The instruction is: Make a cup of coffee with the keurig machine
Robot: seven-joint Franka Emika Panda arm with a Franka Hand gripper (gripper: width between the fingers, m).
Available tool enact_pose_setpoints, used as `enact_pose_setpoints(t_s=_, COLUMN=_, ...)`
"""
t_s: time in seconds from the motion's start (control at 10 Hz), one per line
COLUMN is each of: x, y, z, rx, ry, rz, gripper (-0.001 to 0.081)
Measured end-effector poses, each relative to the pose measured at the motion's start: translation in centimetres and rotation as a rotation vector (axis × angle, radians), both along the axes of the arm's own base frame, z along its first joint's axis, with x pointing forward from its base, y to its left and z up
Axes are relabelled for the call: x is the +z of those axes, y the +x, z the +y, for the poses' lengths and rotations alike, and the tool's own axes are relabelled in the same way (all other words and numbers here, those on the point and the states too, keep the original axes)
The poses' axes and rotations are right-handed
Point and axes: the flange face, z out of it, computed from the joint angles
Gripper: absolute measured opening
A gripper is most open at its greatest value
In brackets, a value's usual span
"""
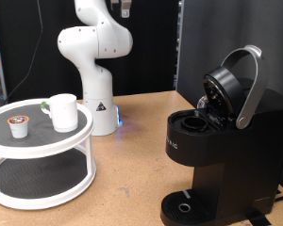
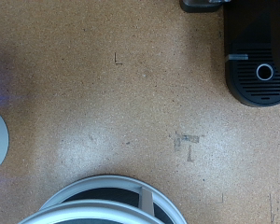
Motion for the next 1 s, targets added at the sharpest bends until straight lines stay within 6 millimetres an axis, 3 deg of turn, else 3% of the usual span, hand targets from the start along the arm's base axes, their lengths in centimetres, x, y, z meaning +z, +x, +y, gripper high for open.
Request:
enact_pose_setpoints(t_s=0.2, x=0.2, y=0.2, z=-1.0, rx=0.009, ry=0.016, rz=-0.020, gripper=0.0807)
enact_pose_setpoints(t_s=0.7, x=0.7, y=0.5, z=-8.2, rx=0.038, ry=0.083, rz=-0.030, gripper=0.0807)
enact_pose_setpoints(t_s=1.0, x=-0.1, y=0.5, z=-8.5, rx=0.043, ry=0.041, rz=-0.007, gripper=0.0807)
